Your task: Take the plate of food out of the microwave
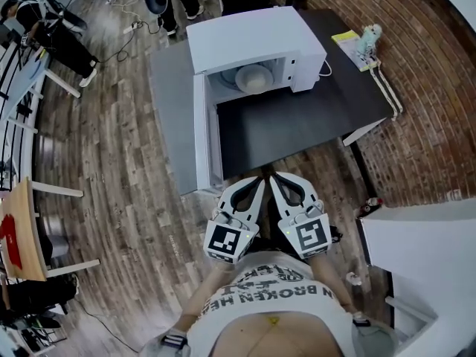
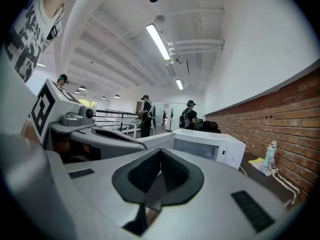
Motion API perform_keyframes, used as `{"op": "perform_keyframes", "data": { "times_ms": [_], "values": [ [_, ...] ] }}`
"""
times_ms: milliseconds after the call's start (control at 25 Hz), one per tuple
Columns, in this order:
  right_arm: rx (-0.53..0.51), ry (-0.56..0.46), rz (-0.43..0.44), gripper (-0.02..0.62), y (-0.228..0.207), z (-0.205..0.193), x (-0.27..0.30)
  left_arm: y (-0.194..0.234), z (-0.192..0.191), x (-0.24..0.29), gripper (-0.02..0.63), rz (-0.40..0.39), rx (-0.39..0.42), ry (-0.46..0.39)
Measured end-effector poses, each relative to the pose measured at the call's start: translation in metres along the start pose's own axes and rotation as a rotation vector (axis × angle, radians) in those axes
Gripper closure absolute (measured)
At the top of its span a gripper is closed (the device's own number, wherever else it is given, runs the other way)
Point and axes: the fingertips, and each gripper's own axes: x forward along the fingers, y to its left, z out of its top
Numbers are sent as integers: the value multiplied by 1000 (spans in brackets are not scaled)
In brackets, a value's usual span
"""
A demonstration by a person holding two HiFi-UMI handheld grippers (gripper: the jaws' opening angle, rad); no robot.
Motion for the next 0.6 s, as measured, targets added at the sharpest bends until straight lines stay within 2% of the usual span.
{"op": "perform_keyframes", "data": {
  "times_ms": [200, 600],
  "values": [
    [-2, 12, 54, 588, -43, 4, 31, 22, 15, 47, 600, 38, -22, -10],
    [-17, -19, 177, 588, -108, 15, 75, 54, 32, 115, 600, 170, -40, -28]
  ]
}}
